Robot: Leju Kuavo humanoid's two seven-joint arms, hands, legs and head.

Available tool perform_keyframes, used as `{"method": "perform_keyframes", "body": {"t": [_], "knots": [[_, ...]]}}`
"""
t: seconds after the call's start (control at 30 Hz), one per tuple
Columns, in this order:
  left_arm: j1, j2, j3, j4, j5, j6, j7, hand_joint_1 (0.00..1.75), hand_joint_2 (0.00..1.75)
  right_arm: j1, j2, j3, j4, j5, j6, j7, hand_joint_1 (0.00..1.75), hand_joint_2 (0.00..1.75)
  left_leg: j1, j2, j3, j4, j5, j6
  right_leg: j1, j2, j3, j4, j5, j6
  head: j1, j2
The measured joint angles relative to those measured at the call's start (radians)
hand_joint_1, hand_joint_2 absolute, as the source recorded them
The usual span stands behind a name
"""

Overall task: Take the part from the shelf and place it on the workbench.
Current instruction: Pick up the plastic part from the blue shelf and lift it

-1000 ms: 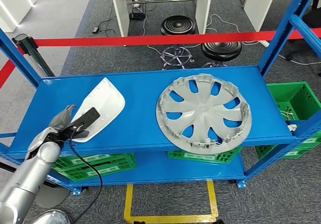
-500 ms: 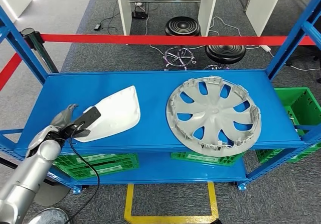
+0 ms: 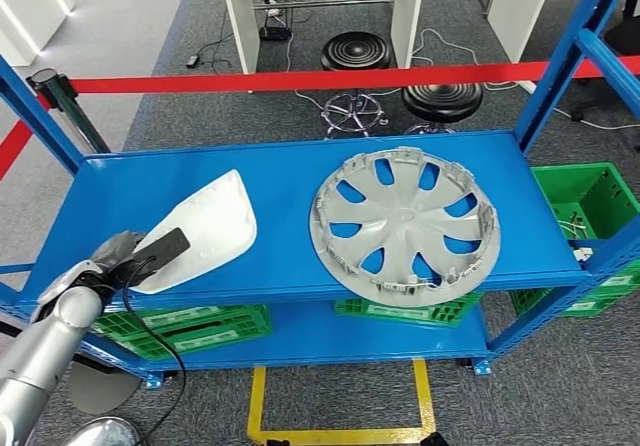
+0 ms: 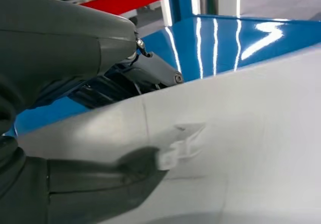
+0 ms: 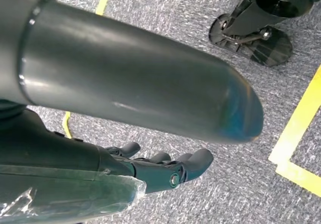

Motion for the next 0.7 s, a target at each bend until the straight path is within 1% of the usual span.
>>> {"method": "perform_keyframes", "body": {"t": [0.03, 0.07, 0.1, 0.13, 0.2, 0.23, 0.27, 0.3, 0.37, 0.4, 0.43, 0.47, 0.5, 0.53, 0.57, 0.6, 0.63, 0.7], "knots": [[0.0, 0.003, -0.001, -0.001, 0.002, 0.0, 0.0, 1.75, 1.75, -0.001, 0.0, 0.002, 0.0, 0.0, 0.0, 0.001, 0.0, 0.0, 0.0, 0.001, 0.036, -0.072, 0.035, 0.003, 0.001, 0.001, 0.001, 0.0, 0.0, 0.002, 0.0, 0.0], [-0.001, 0.006, -0.002, -0.003, 0.003, 0.002, 0.0, 1.75, 1.75, -0.001, 0.0, 0.003, 0.0, 0.0, -0.001, 0.001, 0.0, 0.0, -0.001, 0.002, 0.068, -0.137, 0.057, 0.007, 0.002, 0.002, 0.001, 0.002, -0.001, 0.005, 0.0, 0.0], [-0.002, 0.007, -0.004, -0.006, 0.005, 0.005, 0.0, 1.75, 1.75, -0.001, 0.0, 0.004, 0.0, 0.0, -0.002, 0.002, 0.0, 0.0, -0.002, 0.003, 0.089, -0.182, 0.067, 0.01, 0.004, 0.003, 0.0, 0.002, -0.001, 0.009, 0.001, 0.0], [-0.002, 0.007, -0.005, -0.009, 0.006, 0.008, 0.001, 1.75, 1.75, 0.0, 0.0, 0.005, 0.0, 0.0, -0.002, 0.002, 0.0, 0.0, -0.004, 0.003, 0.099, -0.204, 0.068, 0.014, 0.005, 0.003, 0.0, 0.001, 0.0, 0.015, 0.001, 0.0], [-0.001, 0.007, -0.006, -0.013, 0.009, 0.016, 0.004, 1.75, 1.75, 0.001, 0.0, 0.005, 0.0, 0.0, -0.003, 0.003, 0.0, 0.0, -0.006, 0.001, 0.1, -0.212, 0.069, 0.025, 0.003, 0.003, -0.001, -0.004, 0.002, 0.028, 0.001, 0.0], [-0.001, 0.007, -0.006, -0.016, 0.009, 0.018, 0.006, 1.75, 1.75, 0.001, 0.001, 0.005, 0.0, 0.0, -0.003, 0.003, 0.0, 0.0, -0.005, 0.001, 0.102, -0.215, 0.072, 0.031, 0.002, 0.002, -0.004, 0.0, -0.002, 0.034, 0.001, 0.0], [-0.001, 0.007, -0.006, -0.018, 0.009, 0.019, 0.007, 1.75, 1.75, 0.001, 0.001, 0.006, 0.0, 0.0, -0.003, 0.003, 0.0, 0.0, -0.003, 0.002, 0.104, -0.219, 0.075, 0.038, 0.001, 0.0, -0.014, 0.019, -0.016, 0.039, 0.004, 0.0], [-0.001, 0.007, -0.006, -0.02, 0.01, 0.02, 0.007, 1.75, 1.75, 0.001, 0.001, 0.006, 0.0, 0.0, -0.003, 0.003, 0.0, 0.0, 0.0, 0.002, 0.105, -0.221, 0.077, 0.043, 0.001, -0.001, -0.033, 0.061, -0.04, 0.043, 0.006, 0.0], [0.002, 0.005, -0.006, -0.022, 0.01, 0.026, 0.009, 1.75, 1.75, 0.001, 0.001, 0.006, 0.0, 0.001, -0.003, 0.005, 0.0, 0.0, 0.0, 0.004, 0.104, -0.221, 0.077, 0.048, 0.001, -0.003, -0.094, 0.194, -0.105, 0.048, 0.01, 0.0], [0.004, 0.004, -0.006, -0.022, 0.01, 0.031, 0.011, 1.75, 1.75, 0.003, 0.001, 0.006, 0.0, 0.001, -0.003, 0.006, 0.0, 0.0, 0.0, 0.004, 0.104, -0.221, 0.077, 0.048, 0.0, -0.003, -0.121, 0.252, -0.126, 0.051, 0.01, 0.0], [0.005, 0.002, -0.006, -0.022, 0.01, 0.036, 0.013, 1.75, 1.75, 0.004, 0.001, 0.006, 0.0, 0.001, -0.003, 0.008, 0.0, 0.0, 0.0, 0.004, 0.104, -0.221, 0.077, 0.048, 0.0, -0.003, -0.133, 0.278, -0.129, 0.052, 0.01, 0.0], [0.007, 0.001, -0.006, -0.022, 0.01, 0.042, 0.016, 1.75, 1.75, 0.005, 0.001, 0.007, 0.0, 0.001, -0.003, 0.01, 0.0, 0.0, 0.001, 0.004, 0.105, -0.22, 0.077, 0.047, 0.0, -0.004, -0.125, 0.264, -0.113, 0.053, 0.01, 0.0], [0.009, -0.001, -0.006, -0.023, 0.011, 0.048, 0.019, 1.75, 1.75, 0.006, 0.001, 0.007, 0.0, 0.001, -0.003, 0.011, 0.0, 0.0, 0.003, 0.003, 0.105, -0.219, 0.076, 0.045, -0.001, -0.004, -0.097, 0.21, -0.082, 0.055, 0.01, 0.0], [0.01, -0.003, -0.005, -0.024, 0.012, 0.055, 0.023, 1.75, 1.75, 0.006, 0.001, 0.007, 0.0, 0.001, -0.004, 0.011, 0.0, 0.0, 0.004, 0.002, 0.106, -0.217, 0.075, 0.04, -0.003, -0.004, -0.059, 0.137, -0.052, 0.057, 0.01, 0.0], [0.011, -0.005, -0.004, -0.026, 0.013, 0.061, 0.026, 1.75, 1.75, 0.005, 0.002, 0.007, 0.0, 0.001, -0.004, 0.012, 0.0, 0.0, 0.003, 0.001, 0.104, -0.213, 0.073, 0.034, -0.005, -0.002, -0.022, 0.073, -0.031, 0.056, 0.011, 0.0], [0.012, -0.006, -0.002, -0.028, 0.015, 0.065, 0.028, 1.75, 1.75, 0.005, 0.003, 0.007, 0.0, 0.001, -0.004, 0.012, 0.0, 0.0, 0.002, 0.0, 0.102, -0.21, 0.072, 0.027, -0.006, 0.001, 0.002, 0.027, -0.02, 0.051, 0.01, 0.0], [0.014, -0.007, 0.0, -0.03, 0.017, 0.069, 0.03, 1.75, 1.75, 0.004, 0.005, 0.008, 0.0, 0.001, -0.005, 0.013, 0.0, 0.0, 0.0, -0.001, 0.1, -0.208, 0.073, 0.021, -0.006, 0.003, 0.012, 0.008, -0.019, 0.044, 0.009, 0.0], [0.021, -0.01, 0.005, -0.033, 0.023, 0.076, 0.032, 1.75, 1.75, 0.005, 0.006, 0.01, 0.0, 0.001, -0.007, 0.014, 0.0, 0.0, 0.002, -0.003, 0.098, -0.212, 0.077, 0.01, -0.003, 0.006, 0.01, 0.008, -0.016, 0.025, 0.007, 0.0]]}}
